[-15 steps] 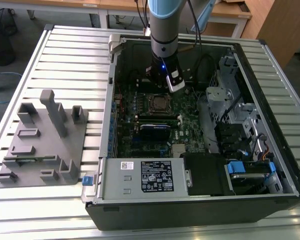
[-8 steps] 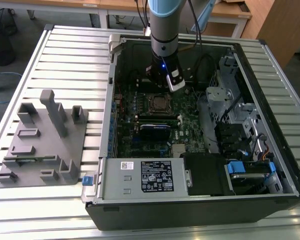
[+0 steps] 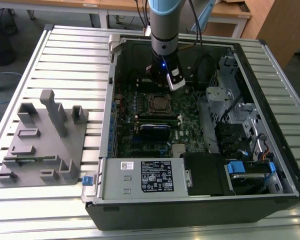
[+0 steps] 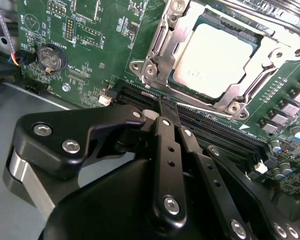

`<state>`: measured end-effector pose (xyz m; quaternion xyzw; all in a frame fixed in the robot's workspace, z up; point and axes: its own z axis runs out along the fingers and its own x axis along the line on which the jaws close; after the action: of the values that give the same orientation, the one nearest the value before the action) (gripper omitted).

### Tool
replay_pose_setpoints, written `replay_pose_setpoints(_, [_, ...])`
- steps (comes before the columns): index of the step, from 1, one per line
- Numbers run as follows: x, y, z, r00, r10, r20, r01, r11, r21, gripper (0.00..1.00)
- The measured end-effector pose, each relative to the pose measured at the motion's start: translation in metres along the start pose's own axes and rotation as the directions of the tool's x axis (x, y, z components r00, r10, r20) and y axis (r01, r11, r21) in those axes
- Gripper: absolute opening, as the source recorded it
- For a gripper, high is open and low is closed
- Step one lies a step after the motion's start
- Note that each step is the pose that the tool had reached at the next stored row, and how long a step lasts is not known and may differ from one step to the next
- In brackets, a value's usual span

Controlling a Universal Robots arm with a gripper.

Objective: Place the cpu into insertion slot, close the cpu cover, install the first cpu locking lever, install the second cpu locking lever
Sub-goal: 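Install the first cpu locking lever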

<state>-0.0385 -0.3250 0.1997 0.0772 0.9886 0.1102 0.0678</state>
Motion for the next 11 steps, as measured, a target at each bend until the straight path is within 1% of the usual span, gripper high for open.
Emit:
replay_pose_setpoints(7, [0.0006,0.0031,0.0007,1.0000,0.006,0.0073,-0.006,1.0000,-0.0011,0.11])
replay_pose_setpoints(11, [0.0019,0.0032,0.0009,0.9999,0.007,0.0123,-0.007,1.0000,-0.0018,0.11])
